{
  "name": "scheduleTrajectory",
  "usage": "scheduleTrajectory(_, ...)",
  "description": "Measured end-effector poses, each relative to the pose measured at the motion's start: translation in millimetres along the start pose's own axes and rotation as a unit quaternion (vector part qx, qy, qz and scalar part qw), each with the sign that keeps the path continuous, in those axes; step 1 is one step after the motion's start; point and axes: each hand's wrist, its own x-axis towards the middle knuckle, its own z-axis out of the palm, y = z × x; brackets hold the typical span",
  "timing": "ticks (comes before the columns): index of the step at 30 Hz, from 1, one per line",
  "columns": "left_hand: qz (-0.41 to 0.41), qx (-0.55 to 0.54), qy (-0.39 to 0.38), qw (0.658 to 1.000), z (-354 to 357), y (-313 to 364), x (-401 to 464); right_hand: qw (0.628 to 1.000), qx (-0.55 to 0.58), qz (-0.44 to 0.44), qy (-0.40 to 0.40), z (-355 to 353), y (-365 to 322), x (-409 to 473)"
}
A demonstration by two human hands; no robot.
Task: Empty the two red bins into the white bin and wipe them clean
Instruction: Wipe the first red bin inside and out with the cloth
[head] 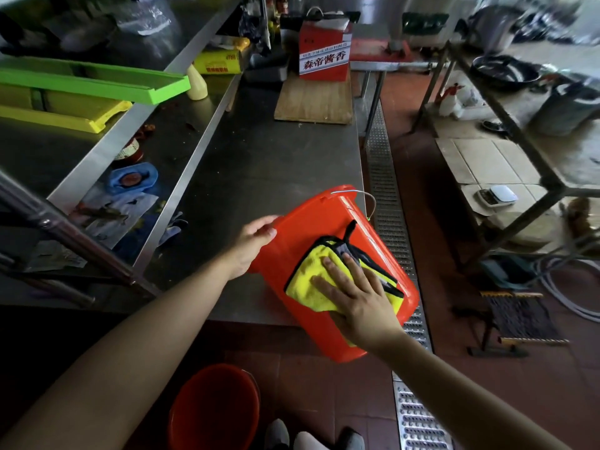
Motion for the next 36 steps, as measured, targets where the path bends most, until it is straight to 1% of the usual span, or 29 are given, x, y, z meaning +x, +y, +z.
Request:
scheduleTrajectory(2,-0.015,0.026,0.010,1.000,0,5,2,1.000,-0.022,-0.002,-0.009,-1,-1,4)
scheduleTrajectory(3,-0.008,0.042,0.009,0.999,1,11,4,1.000,-0.028,-0.003,-0.013,-1,-2,7)
scheduleTrajectory(6,0.058,0.126,-0.007,0.990,14,32,16,0.999,-0.039,-0.003,-0.026,-1,-6,18)
scheduleTrajectory(9,0.130,0.261,0.014,0.956,35,46,36,0.999,-0.038,0.005,-0.030,0,-14,32)
scheduleTrajectory(12,0.155,0.323,0.034,0.933,46,49,50,0.998,-0.048,0.005,-0.031,1,-21,47)
scheduleTrajectory(14,0.161,0.359,0.028,0.919,45,49,53,0.998,-0.048,-0.007,-0.032,2,-23,55)
scheduleTrajectory(17,0.146,0.366,0.008,0.919,38,49,51,0.999,-0.038,0.000,-0.032,2,-23,70)
scheduleTrajectory(23,0.118,0.388,-0.021,0.914,19,54,45,0.995,0.025,0.092,-0.033,-10,10,102)
scheduleTrajectory(27,0.096,0.428,-0.022,0.898,16,59,42,0.993,0.065,0.090,-0.031,-7,27,92)
scheduleTrajectory(30,0.125,0.451,-0.005,0.884,28,77,46,0.993,0.063,0.091,-0.028,-5,26,88)
scheduleTrajectory(32,0.151,0.458,-0.009,0.876,42,90,49,0.993,0.064,0.090,-0.031,-6,21,89)
scheduleTrajectory(35,0.186,0.508,0.008,0.841,60,96,52,0.994,0.059,0.086,-0.030,-5,11,84)
scheduleTrajectory(36,0.193,0.509,0.015,0.839,62,96,53,0.994,0.057,0.088,-0.027,-4,9,80)
